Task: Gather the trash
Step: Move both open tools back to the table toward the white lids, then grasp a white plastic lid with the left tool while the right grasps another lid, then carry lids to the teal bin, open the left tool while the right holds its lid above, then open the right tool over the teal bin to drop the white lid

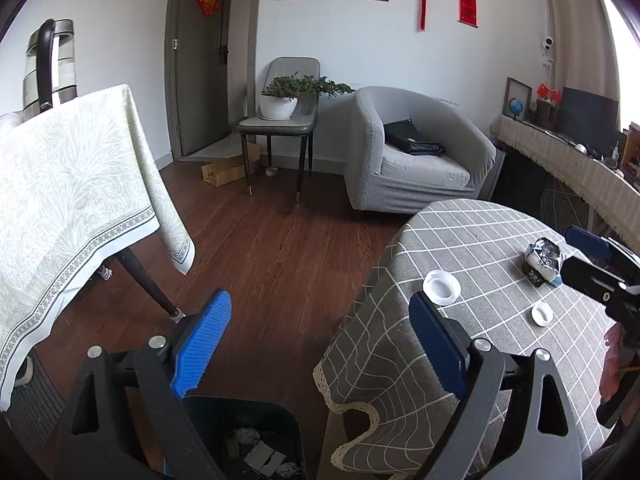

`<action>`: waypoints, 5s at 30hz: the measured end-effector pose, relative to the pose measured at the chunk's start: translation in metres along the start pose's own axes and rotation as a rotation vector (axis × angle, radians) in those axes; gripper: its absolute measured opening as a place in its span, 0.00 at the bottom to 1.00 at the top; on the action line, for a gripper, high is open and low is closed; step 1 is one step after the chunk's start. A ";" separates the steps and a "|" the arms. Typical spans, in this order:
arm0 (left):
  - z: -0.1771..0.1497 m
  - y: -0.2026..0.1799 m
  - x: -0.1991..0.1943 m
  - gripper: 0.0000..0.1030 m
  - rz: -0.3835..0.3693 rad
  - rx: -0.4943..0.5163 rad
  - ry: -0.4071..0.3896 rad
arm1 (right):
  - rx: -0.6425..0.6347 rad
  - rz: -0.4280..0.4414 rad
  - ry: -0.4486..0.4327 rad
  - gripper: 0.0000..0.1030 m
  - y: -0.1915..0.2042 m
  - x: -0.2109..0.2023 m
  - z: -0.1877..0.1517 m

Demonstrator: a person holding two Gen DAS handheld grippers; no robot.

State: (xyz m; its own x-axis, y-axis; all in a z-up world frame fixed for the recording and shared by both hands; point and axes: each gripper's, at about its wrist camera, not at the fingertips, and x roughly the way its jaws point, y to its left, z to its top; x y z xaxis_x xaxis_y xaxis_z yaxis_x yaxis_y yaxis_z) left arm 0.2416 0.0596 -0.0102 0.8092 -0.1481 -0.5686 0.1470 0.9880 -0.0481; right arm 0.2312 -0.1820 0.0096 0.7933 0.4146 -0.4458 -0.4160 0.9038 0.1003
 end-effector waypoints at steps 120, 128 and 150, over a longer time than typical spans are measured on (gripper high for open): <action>-0.165 0.144 0.079 0.41 0.106 -0.070 0.611 | -0.081 0.295 0.375 0.30 0.183 0.144 -0.008; -0.200 0.160 0.087 0.41 0.112 -0.076 0.747 | -0.082 0.307 0.393 0.30 0.198 0.157 -0.013; -0.188 0.189 0.048 0.69 0.108 -0.160 0.679 | -0.089 0.296 0.491 0.30 0.213 0.192 -0.041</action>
State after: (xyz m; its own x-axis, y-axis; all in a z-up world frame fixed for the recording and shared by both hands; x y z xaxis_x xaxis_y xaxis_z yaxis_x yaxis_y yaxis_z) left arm 0.2015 0.2473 -0.2011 0.2732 -0.0397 -0.9611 -0.0421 0.9977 -0.0531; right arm 0.2766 0.0856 -0.0913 0.3467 0.5318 -0.7727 -0.6413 0.7355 0.2184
